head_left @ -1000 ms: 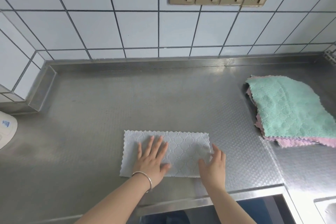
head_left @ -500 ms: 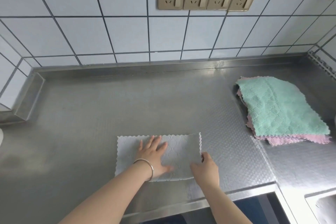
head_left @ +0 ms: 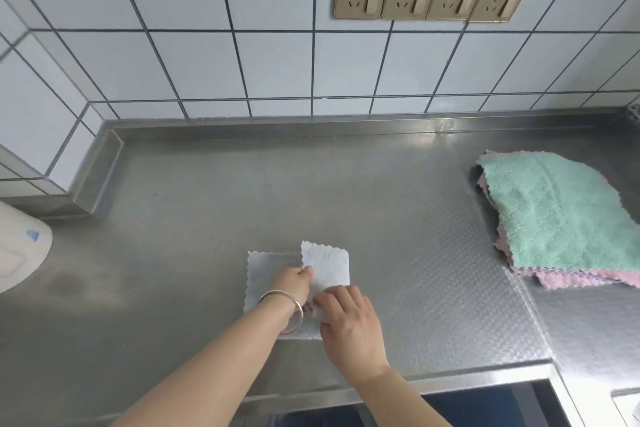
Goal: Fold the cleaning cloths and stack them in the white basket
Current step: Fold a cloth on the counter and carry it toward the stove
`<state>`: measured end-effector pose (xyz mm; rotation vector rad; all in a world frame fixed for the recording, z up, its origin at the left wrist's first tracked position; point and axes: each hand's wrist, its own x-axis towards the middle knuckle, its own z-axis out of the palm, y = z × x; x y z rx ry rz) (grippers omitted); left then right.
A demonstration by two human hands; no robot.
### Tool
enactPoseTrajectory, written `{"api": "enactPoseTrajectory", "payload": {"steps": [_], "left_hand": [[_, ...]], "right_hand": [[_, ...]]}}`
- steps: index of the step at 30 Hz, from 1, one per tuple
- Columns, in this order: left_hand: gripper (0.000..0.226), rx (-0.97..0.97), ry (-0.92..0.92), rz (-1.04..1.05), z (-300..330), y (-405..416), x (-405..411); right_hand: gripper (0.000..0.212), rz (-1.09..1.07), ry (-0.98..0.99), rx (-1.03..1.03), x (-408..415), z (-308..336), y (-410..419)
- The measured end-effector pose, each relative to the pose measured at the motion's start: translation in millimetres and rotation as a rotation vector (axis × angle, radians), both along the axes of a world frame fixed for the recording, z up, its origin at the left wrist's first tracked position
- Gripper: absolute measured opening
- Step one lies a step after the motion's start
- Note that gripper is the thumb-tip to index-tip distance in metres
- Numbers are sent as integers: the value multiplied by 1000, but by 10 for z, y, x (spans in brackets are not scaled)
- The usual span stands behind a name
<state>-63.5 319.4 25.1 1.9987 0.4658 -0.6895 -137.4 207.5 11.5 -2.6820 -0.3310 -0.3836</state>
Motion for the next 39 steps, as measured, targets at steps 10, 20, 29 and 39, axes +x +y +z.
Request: {"api": "enactPoseTrajectory", "payload": {"steps": [10, 20, 29, 39], "left_hand": [[40, 285, -174, -48, -178, 701, -23], [27, 237, -149, 82, -371, 882, -108], [14, 132, -137, 200, -494, 938, -89], [24, 22, -175, 133, -517, 1061, -120]], "right_hand": [[68, 99, 311, -224, -74, -355, 130], [102, 140, 326, -254, -74, -449, 221], [95, 134, 319, -244, -82, -490, 202], [78, 114, 284, -305, -74, -474, 166]]}}
